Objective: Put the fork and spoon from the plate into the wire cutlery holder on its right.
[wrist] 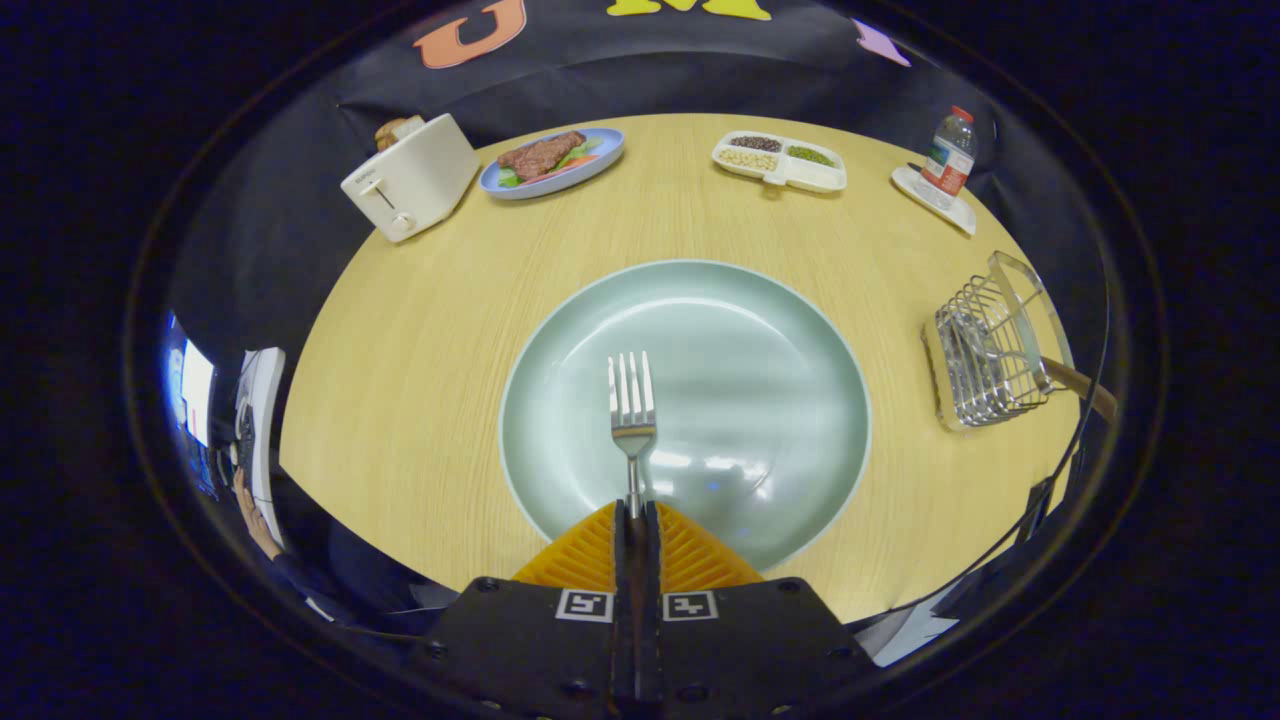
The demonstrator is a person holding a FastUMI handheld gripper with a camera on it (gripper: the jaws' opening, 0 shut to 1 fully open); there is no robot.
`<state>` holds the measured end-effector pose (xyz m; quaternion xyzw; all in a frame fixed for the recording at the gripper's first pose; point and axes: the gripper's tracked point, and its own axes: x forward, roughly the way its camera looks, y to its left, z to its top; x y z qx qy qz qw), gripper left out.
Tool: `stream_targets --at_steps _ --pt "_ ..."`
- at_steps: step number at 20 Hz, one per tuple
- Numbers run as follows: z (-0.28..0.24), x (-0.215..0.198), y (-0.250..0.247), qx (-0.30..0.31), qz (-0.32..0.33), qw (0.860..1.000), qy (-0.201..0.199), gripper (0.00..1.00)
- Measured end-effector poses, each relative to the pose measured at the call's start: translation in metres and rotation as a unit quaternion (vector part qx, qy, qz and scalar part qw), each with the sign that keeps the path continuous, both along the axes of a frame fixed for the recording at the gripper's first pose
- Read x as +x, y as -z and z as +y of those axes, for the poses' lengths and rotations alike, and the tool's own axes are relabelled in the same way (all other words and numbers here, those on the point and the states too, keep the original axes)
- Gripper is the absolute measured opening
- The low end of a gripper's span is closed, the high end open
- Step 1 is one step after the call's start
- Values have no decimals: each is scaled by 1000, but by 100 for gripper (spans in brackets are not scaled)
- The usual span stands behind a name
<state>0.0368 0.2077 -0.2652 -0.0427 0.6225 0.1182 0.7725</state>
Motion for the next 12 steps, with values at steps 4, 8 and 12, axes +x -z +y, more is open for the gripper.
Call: stream_targets --at_steps 4,8,12 --pt "-10 -12 -34 16 7 1000 -5 3" --pt "-47 -8 -91 13 -20 1000 -8 3" --pt "-116 26 -152 -16 -72 997 22 3"
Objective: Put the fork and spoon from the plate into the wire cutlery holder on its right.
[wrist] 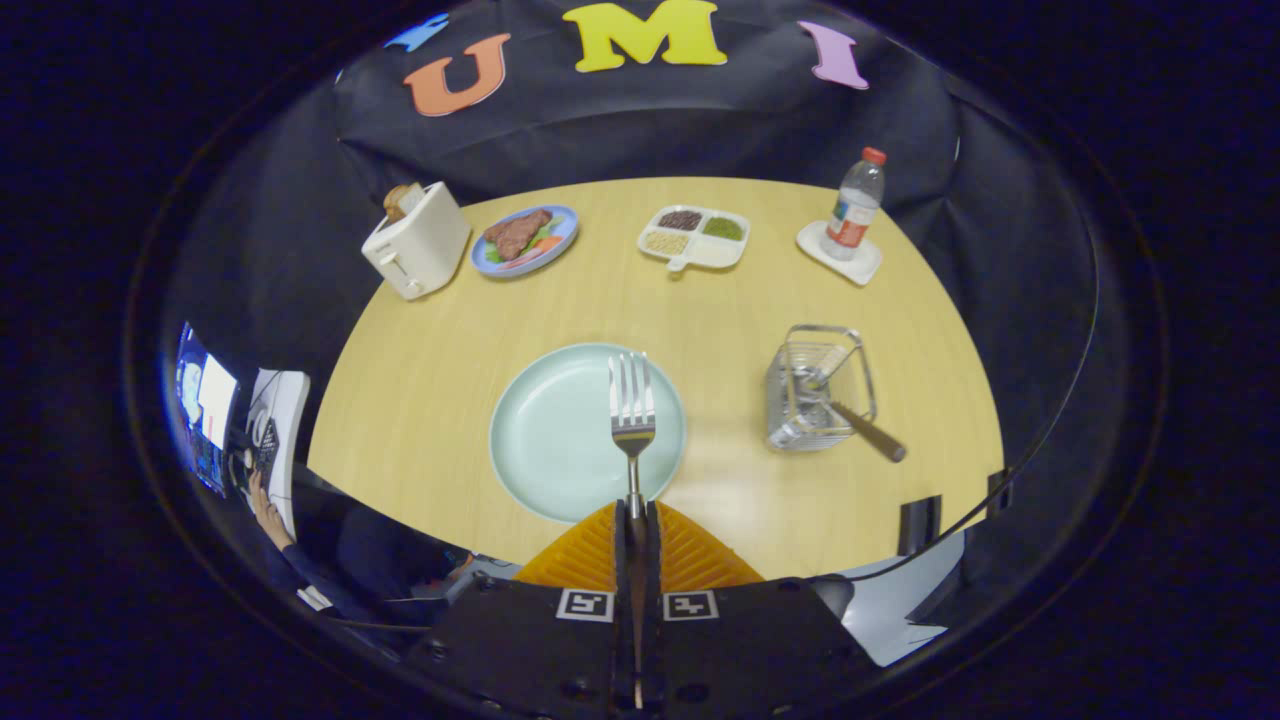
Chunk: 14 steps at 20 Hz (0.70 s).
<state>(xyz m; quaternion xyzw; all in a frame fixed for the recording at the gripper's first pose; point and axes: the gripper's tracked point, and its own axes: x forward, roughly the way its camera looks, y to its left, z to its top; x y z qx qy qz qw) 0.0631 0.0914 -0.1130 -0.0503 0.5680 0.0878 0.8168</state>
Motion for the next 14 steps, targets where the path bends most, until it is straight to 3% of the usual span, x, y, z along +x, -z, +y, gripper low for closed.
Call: stream_targets --at_steps 2,5,14 --pt "-42 19 -16 -23 -9 999 21 3" --pt "-79 30 -13 -35 28 998 53 3" --pt "-100 49 10 -37 99 993 58 3"
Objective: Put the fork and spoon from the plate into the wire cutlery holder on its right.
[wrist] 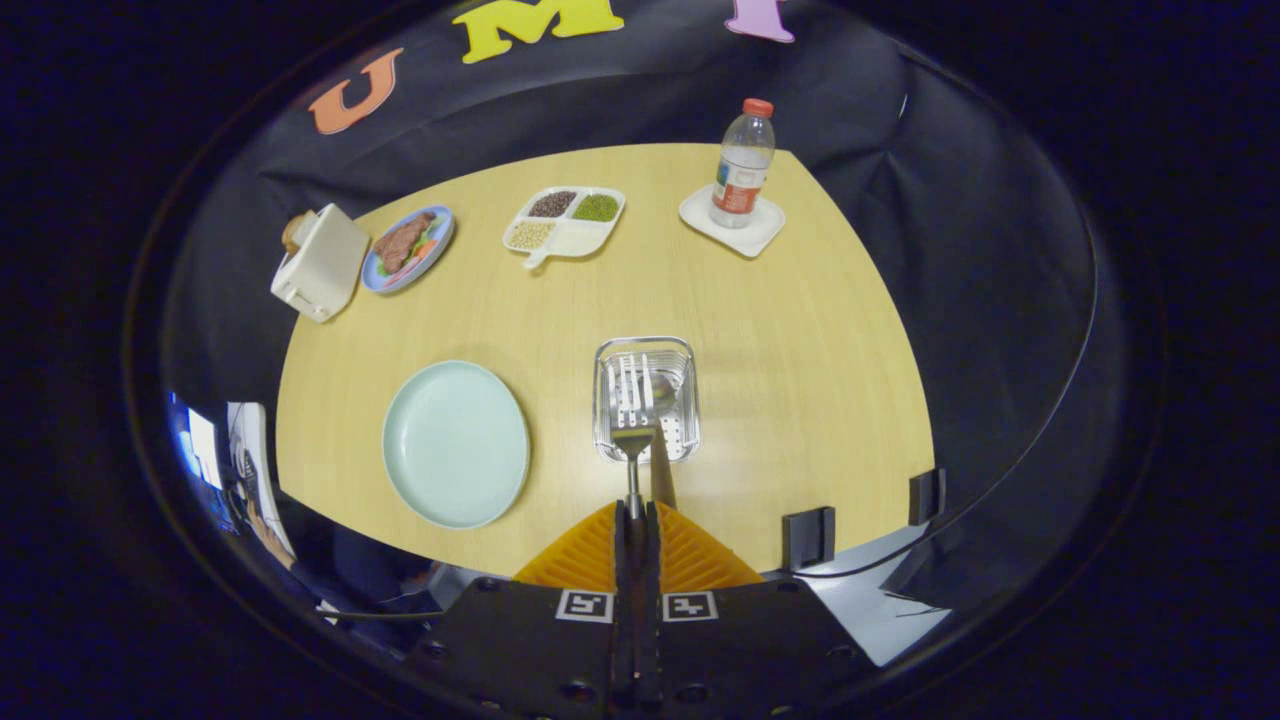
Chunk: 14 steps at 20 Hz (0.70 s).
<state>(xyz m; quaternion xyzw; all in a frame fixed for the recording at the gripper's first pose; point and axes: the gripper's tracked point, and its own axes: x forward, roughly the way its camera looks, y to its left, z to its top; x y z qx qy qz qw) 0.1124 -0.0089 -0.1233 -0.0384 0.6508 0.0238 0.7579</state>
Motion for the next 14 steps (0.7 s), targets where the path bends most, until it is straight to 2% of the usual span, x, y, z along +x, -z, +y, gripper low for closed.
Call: stream_targets --at_steps 5,6,9,10,13,14 --pt "-1 4 4 3 12 1000 10 3" --pt "-1 5 4 6 12 1000 12 10" --pt "-1 9 -4 12 4 1000 19 11" --pt "1 10 -7 17 1 1000 21 17" --pt "3 14 -12 25 -12 999 25 46" --pt "3 13 -13 28 -14 999 26 50"
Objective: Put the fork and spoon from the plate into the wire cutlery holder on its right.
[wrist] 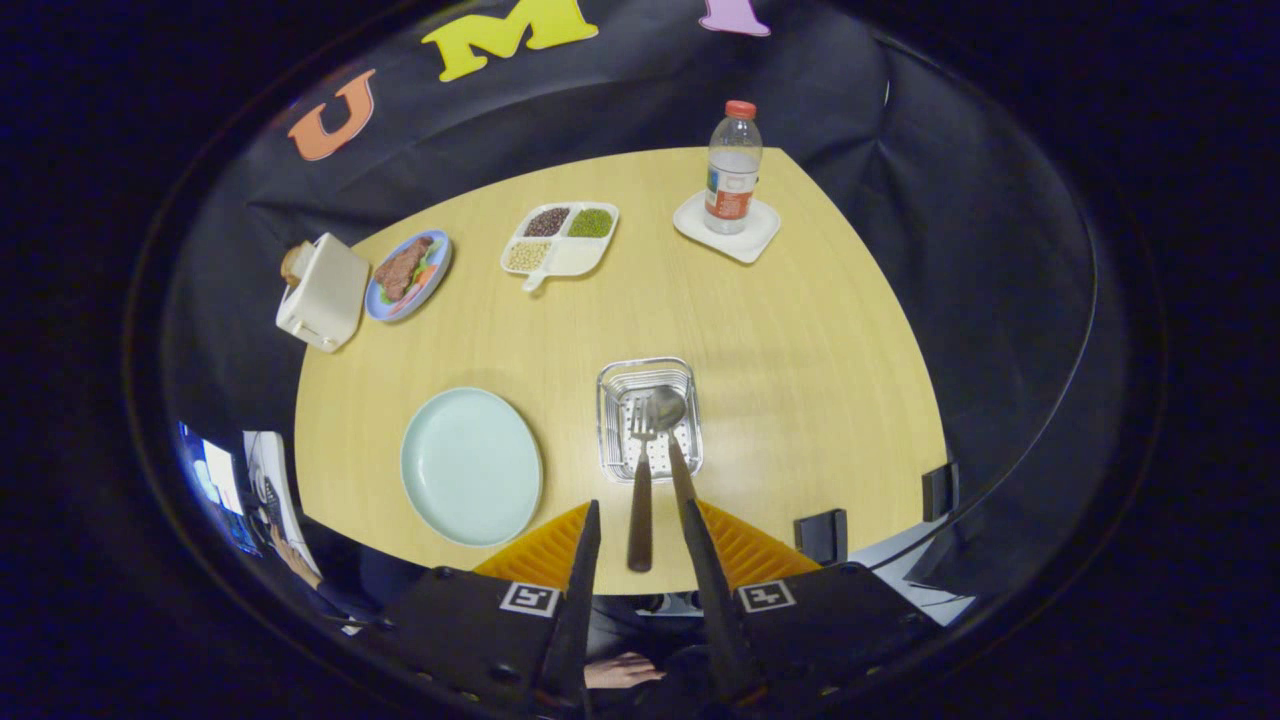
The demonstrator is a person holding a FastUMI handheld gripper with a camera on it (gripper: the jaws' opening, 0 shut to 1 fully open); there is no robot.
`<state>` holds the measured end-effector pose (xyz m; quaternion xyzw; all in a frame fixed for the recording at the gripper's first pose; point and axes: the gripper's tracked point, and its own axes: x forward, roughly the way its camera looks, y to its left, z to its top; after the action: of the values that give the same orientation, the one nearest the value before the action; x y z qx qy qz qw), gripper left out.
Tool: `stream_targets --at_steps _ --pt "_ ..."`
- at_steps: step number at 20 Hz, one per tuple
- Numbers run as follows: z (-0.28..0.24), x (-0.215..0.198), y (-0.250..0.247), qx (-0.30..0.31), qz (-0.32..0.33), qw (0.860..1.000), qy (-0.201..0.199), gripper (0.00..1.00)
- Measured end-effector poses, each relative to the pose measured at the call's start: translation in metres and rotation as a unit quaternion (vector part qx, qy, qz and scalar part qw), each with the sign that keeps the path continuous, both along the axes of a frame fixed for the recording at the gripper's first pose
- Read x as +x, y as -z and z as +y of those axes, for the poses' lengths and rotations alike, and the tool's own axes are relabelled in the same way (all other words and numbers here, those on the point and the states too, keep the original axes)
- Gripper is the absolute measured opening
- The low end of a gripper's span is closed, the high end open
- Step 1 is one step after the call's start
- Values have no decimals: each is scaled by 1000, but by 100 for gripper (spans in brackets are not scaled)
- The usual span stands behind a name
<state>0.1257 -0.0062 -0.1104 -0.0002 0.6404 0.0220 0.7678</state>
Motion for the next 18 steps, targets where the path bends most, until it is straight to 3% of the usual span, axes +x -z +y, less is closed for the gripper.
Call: stream_targets --at_steps 1,4,6,8,11,14,16,18 --pt "1 -1 -3 5 -2 1000 1 52" --pt "7 -1 -15 23 -25 999 3 79" --pt "8 1 -30 31 -56 998 4 89" --pt "4 2 -51 30 -96 995 4 98" --pt "0 4 -94 27 -193 981 -7 97" --pt "2 -2 -153 54 -334 941 -13 96" --pt "1 -17 -193 75 -441 894 -7 96" --pt "-5 -42 -212 59 -525 849 -14 96"
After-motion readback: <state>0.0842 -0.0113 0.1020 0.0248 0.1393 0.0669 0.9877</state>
